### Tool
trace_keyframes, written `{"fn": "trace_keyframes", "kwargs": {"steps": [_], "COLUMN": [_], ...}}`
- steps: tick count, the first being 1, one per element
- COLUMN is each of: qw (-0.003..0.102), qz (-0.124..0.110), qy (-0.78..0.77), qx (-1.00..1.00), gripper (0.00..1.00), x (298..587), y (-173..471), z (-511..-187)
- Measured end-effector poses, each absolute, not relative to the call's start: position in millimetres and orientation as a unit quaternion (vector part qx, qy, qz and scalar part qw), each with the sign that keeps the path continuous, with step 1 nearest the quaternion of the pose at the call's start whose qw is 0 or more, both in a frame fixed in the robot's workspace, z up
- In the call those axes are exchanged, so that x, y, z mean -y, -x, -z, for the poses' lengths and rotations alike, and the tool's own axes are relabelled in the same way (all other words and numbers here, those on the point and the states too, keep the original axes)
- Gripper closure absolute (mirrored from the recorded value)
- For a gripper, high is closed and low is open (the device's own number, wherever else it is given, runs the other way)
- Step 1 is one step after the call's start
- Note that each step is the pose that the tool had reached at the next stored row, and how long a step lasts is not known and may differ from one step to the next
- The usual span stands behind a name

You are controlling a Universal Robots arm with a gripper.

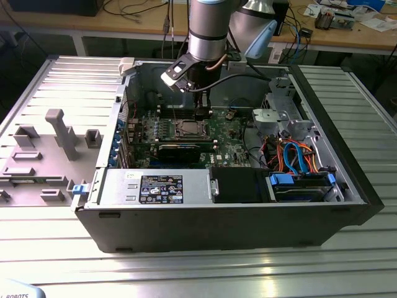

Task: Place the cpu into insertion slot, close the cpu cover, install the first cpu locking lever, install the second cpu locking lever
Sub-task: 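Close the cpu cover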

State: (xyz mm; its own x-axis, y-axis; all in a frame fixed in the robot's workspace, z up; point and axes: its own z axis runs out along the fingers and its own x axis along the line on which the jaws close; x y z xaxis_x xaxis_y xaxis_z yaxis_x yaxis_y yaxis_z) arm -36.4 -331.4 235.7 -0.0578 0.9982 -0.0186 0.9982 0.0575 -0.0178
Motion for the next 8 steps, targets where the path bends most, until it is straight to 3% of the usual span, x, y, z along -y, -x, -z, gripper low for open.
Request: {"fn": "trace_keyframes", "kwargs": {"steps": [8], "qw": [0.0], "qz": [0.013], "qy": [-0.686], "qx": [-0.727], "gripper": [0.89], "x": [331.4], "y": [42.0], "z": [-235.7]}}
